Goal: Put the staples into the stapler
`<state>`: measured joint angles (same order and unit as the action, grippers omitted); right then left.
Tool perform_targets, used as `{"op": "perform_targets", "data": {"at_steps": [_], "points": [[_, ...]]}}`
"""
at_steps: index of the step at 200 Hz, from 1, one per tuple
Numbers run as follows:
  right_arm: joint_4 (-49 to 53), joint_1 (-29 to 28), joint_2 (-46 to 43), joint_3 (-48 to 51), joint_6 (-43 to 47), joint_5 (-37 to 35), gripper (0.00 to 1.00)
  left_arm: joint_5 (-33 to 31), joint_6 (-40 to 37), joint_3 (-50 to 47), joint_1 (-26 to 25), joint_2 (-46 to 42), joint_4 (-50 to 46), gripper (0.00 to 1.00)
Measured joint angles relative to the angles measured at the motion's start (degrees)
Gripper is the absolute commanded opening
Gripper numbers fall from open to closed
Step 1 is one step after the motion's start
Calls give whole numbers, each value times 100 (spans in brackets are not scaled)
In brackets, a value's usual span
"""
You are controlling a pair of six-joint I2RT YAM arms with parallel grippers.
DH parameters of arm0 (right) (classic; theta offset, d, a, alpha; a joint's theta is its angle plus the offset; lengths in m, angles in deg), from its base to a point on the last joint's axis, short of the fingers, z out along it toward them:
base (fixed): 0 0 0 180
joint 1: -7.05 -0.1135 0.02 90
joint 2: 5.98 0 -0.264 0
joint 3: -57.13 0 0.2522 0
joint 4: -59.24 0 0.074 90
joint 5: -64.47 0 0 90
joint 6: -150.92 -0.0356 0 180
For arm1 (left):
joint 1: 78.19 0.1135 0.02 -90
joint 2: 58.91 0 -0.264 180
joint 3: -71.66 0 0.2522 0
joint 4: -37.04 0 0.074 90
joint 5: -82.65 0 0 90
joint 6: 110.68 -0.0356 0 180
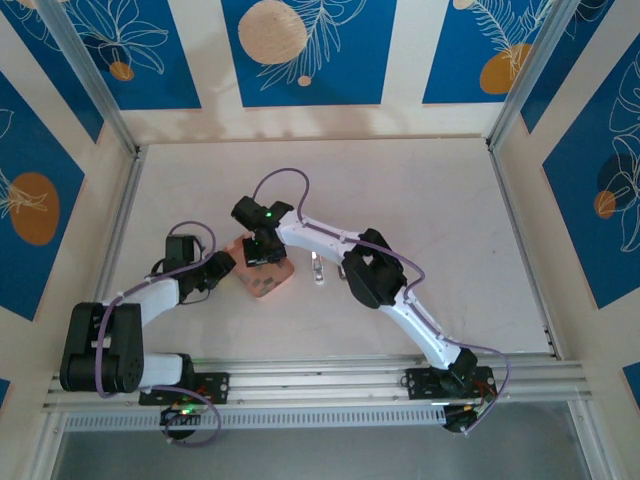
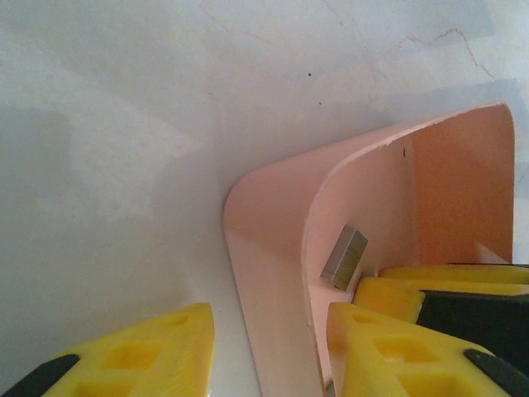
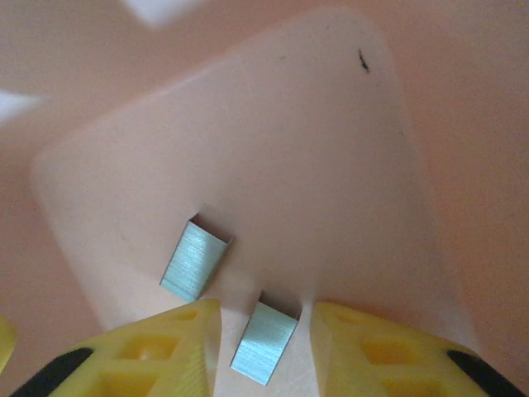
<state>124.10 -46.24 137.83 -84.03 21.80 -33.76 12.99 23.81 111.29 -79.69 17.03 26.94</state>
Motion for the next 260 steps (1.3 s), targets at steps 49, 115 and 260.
{"op": "perform_targets", "data": {"at_steps": [49, 115, 260], "points": [[212, -87, 142, -254, 160, -275, 30, 24, -2, 0, 0, 0, 0, 40], [387, -151, 223, -415, 400, -555, 22, 24, -103, 0, 11, 0, -15, 40], [546, -184, 455, -811, 542, -662, 26, 26, -155, 0, 24, -2, -39, 40]]}}
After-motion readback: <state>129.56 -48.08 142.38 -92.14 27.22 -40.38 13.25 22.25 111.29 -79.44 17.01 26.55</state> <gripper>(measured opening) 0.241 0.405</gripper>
